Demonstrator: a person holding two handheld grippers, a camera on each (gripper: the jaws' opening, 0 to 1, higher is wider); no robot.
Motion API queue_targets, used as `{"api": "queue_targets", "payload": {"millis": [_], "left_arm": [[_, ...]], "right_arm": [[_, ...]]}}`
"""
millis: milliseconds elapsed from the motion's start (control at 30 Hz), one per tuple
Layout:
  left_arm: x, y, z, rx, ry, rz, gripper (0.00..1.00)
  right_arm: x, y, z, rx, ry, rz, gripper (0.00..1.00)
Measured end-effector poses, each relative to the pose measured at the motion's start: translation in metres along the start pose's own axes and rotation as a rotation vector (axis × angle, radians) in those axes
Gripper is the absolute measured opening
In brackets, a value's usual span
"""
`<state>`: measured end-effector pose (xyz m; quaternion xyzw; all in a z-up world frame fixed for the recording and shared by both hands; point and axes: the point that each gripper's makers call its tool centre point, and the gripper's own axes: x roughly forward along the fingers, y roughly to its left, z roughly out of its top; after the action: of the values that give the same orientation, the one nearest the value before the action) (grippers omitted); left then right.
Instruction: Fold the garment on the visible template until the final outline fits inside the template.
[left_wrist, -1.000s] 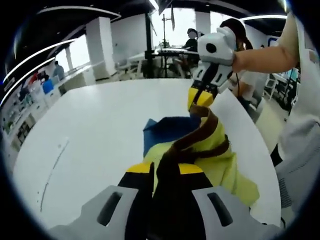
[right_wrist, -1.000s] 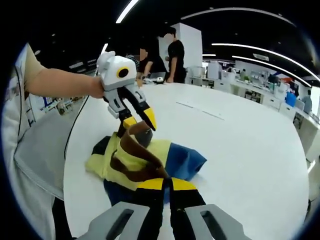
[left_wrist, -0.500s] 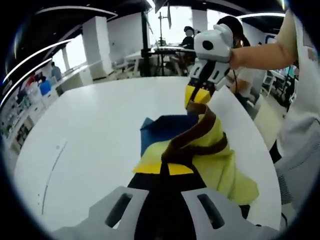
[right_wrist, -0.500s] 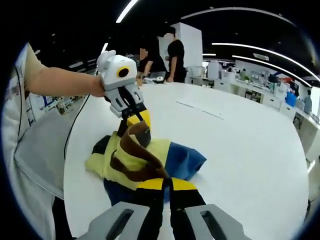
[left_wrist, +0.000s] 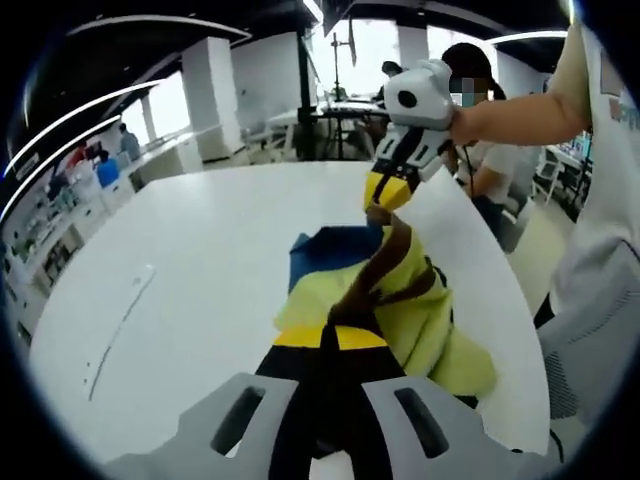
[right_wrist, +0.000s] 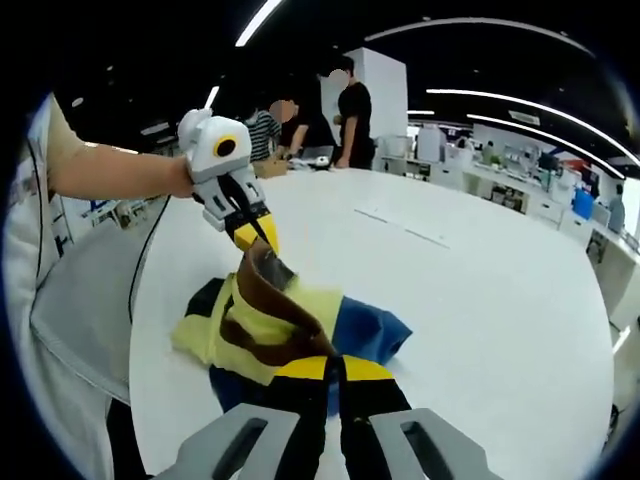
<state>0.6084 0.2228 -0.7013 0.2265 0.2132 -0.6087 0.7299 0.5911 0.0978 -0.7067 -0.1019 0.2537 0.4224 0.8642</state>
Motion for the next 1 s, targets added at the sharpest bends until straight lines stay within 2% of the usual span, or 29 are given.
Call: {"api": "queue_targets", "payload": {"millis": [167, 300, 400, 467, 633, 733, 1000], "left_arm": [[-0.019, 0.006, 0.002, -0.017, -0.025, 0.058, 0.0], [-0.034, 0.013, -0.001, -0.026, -0.024, 0.104, 0.0], [-0.047, 0.022, -0.003, -0.055, -0.03, 0.162, 0.0], [-0.053, 0.029, -0.008, -0.062, -0.012, 0.207, 0.0], [-0.063, 0.034, -0.007, -0.086, -0.028, 0.238, 0.0], [-0.066, 0.038, -0.008, -0.078, -0.016, 0.263, 0.0], [-0.074, 0.058, -0.003, -0.096, -0.015, 0.345, 0.0]], "right_arm": [[0.0, -0.001, 0.015, -0.008, -0.026, -0.008, 0.0], [0.001, -0.003, 0.025, -0.019, -0.036, -0.018, 0.0], [0.003, -0.004, 0.036, -0.022, -0.05, -0.018, 0.0], [0.006, -0.004, 0.042, -0.029, -0.053, -0.019, 0.0], [0.013, -0.005, 0.052, -0.041, -0.055, -0.022, 0.0], [0.016, -0.007, 0.056, -0.041, -0.056, -0.029, 0.0], [0.024, -0.017, 0.067, -0.043, -0.056, -0.055, 0.0]]}}
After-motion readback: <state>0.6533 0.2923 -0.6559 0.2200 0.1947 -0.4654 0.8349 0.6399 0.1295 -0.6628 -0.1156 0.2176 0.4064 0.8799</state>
